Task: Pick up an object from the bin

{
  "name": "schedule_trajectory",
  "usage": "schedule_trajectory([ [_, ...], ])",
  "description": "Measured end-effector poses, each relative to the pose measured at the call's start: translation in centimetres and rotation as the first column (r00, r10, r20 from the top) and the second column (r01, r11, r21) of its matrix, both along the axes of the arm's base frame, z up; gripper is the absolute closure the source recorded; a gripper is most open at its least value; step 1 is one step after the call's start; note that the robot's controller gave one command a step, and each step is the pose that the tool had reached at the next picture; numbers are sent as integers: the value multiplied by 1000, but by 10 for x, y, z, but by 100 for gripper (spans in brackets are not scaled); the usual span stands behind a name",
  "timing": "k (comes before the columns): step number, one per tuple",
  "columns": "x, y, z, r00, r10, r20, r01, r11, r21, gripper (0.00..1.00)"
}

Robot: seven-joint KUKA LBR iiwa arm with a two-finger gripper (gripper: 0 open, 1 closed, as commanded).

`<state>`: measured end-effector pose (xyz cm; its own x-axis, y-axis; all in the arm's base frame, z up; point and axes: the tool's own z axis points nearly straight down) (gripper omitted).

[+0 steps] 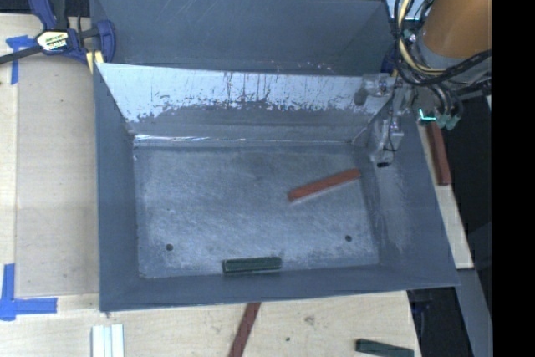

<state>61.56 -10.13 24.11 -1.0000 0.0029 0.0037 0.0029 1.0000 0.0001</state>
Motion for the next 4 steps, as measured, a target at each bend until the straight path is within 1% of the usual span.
schedule_trajectory([
  [1,1,0,5,1000,2,8,-2,1000,-1,0],
  [2,-3,1,-38,1000,9,16,-9,1000,-2,0],
  [3,-20,44,-108,999,-35,10,35,999,-1,0],
  [4,10,18,-168,997,78,8,-78,997,-1,100],
])
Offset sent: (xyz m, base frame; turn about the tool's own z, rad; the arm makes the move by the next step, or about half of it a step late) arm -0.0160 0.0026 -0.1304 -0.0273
